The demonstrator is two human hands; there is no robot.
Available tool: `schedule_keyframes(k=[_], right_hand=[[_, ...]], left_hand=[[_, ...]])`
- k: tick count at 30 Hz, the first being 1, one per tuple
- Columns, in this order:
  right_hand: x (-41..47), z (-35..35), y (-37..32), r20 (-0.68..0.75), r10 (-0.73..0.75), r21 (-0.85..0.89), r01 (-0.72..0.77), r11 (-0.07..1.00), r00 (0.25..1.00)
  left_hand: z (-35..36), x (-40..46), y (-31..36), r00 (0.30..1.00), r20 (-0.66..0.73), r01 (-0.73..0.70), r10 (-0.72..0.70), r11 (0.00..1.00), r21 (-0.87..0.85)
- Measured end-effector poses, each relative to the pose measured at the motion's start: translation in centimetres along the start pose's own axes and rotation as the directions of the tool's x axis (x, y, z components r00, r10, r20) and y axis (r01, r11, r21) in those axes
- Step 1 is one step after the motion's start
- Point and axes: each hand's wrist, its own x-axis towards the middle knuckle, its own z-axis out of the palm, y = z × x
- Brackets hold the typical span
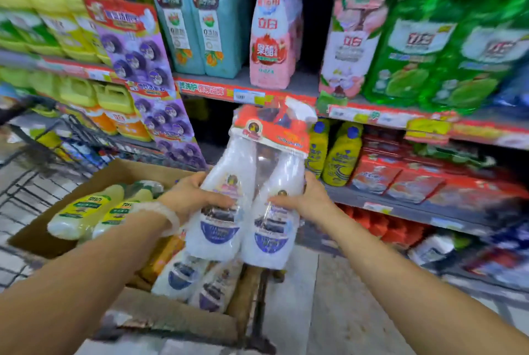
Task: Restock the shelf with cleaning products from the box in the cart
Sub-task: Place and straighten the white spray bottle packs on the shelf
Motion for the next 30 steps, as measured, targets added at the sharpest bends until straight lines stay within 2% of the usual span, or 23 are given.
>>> schedule_keyframes(k=[5, 9, 16, 24, 30], right_hand=[[-6.3, -13.1, -2.6, -0.234, -0.165, -0.117, 0.141, 0.983, 0.958], [-13.1, -23.2, -2.6, -0.437, -0.164, -0.149, 0.109, 0.983, 0.884], [-26.0, -38.9, -1.2, -0.747, -0.153, -0.171, 0.036, 0.985, 0.647], [-36.3, -51.2, 0.6, -0.900, -0.120, -0.165, -0.072, 0.984, 0.420], [-37.8, -61.9, -0.2, -0.930, -0.195, -0.219, -0.042, 0.975, 0.310]], left_hand=[[10.5, -3.8, 6.2, 0.971, 0.028, -0.239, 0.237, 0.970, 0.050], [20.4, -6.8, 10.6, 0.917, 0.128, -0.389, 0.378, 0.918, 0.078], [38.7, -11.7, 17.8, 0.768, 0.389, -0.545, 0.510, 0.838, -0.021], [55.4, -16.3, 23.3, 0.573, 0.619, -0.593, 0.537, 0.793, -0.138], [66.2, -16.7, 30.0, 0.457, 0.623, -0.644, 0.635, 0.719, -0.261]])
